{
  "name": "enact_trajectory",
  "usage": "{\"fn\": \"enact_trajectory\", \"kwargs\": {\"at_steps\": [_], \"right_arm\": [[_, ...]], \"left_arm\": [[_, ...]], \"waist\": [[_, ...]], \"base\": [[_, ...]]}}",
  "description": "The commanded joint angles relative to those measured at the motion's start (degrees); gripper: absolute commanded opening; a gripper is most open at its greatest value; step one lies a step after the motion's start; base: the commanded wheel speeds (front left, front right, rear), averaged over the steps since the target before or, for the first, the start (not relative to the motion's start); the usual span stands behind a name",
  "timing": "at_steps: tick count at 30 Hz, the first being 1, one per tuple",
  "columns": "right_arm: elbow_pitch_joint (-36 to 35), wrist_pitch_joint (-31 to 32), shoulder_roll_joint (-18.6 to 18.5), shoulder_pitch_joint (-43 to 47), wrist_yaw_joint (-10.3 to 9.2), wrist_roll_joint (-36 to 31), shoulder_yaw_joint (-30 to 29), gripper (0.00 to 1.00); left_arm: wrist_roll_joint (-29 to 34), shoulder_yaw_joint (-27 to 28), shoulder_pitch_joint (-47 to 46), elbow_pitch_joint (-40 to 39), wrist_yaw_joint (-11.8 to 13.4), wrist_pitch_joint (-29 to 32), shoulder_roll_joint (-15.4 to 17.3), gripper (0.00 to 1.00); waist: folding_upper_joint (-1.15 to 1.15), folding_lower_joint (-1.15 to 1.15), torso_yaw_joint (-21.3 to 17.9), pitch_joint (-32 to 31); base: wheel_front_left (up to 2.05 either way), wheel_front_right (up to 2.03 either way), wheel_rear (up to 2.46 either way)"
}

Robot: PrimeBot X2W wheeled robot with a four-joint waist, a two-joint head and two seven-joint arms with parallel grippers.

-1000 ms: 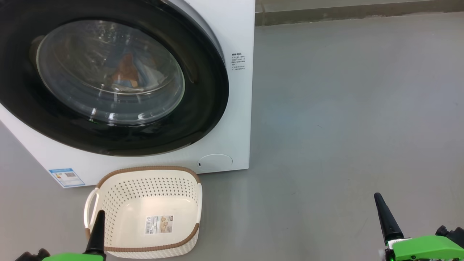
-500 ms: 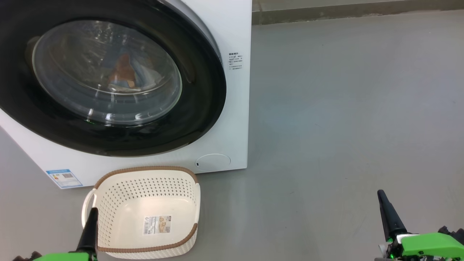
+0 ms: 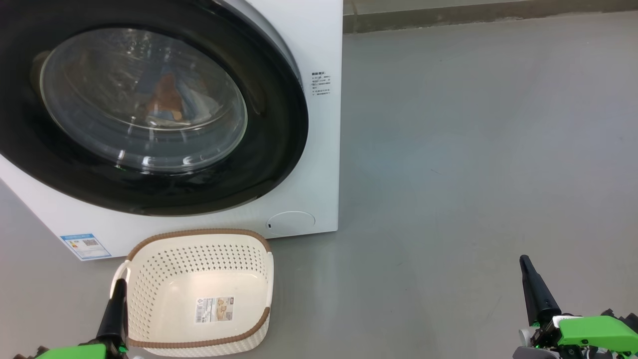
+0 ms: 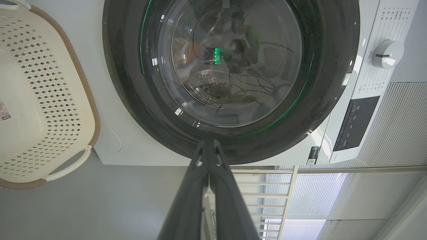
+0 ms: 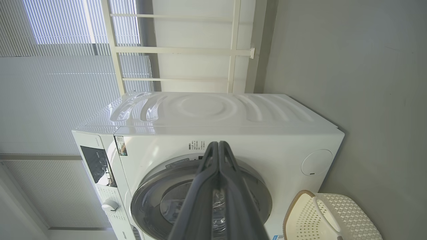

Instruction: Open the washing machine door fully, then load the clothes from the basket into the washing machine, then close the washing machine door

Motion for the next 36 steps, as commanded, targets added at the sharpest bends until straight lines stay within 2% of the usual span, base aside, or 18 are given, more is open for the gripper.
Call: {"fn": "enact_trajectory", "kwargs": {"at_steps": [1, 36], "right_arm": [[-1.4, 0.32, -0.55, -2.3, -0.08, 0.62, 1.06, 0.0], [-1.37, 0.7, -0.21, -2.34, -0.08, 0.22, 0.58, 0.0]], "left_arm": [[-0.22, 1.94, -2.54, -0.95, -0.61, 0.53, 0.6, 0.0], [0.16, 2.4, -2.57, -0.93, -0.62, 0.89, 0.28, 0.0]], "waist": [[0.0, 0.0, 0.0, 0.0], [0.0, 0.0, 0.0, 0.0]], "base": [[0.0, 0.0, 0.0], [0.0, 0.0, 0.0]]}}
